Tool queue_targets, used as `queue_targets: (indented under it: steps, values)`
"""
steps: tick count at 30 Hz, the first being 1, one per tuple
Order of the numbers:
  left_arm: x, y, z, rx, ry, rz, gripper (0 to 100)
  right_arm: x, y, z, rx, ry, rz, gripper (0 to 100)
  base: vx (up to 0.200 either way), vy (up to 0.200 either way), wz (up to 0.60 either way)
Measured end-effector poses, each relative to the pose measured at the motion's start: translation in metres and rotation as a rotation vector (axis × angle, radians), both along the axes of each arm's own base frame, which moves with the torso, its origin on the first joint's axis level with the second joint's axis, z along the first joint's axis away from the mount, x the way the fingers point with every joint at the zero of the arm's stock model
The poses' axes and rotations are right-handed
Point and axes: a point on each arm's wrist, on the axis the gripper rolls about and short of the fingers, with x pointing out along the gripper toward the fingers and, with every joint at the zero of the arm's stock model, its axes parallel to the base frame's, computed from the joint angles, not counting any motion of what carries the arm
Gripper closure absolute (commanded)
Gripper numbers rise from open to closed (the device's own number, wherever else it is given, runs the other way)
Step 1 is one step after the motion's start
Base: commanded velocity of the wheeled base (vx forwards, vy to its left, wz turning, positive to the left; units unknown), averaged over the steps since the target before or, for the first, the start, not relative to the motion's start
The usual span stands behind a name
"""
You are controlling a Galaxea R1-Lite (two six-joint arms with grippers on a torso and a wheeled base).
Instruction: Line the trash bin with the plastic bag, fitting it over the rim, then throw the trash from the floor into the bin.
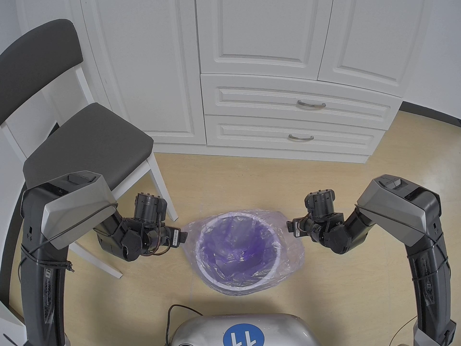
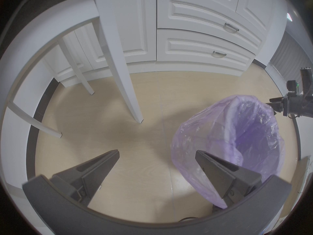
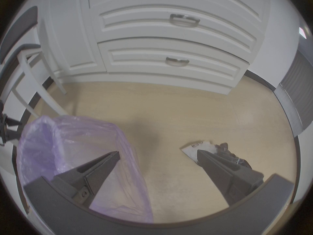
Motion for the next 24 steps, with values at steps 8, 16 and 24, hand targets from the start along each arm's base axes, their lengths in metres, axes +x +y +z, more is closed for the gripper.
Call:
queue_targets:
  steps: [8, 16, 24]
  values:
    - [-0.010, -0.006, 0.010, 0.007, -0.084, -0.029, 0, -0.014, -0.008, -0.003, -0.077, 0.062, 0.085, 0, 0.000, 0.000, 0.00]
    - [-0.033, 0.002, 0.027, 0.019, -0.119, -0.023, 0, -0.007, 0.002, -0.007, -0.083, 0.134, 0.190, 0, 0.000, 0.000, 0.00]
    - [-0.057, 0.008, 0.038, -0.024, -0.231, -0.013, 0, 0.025, 0.015, 0.004, -0.076, 0.129, 0.215, 0, 0.000, 0.000, 0.00]
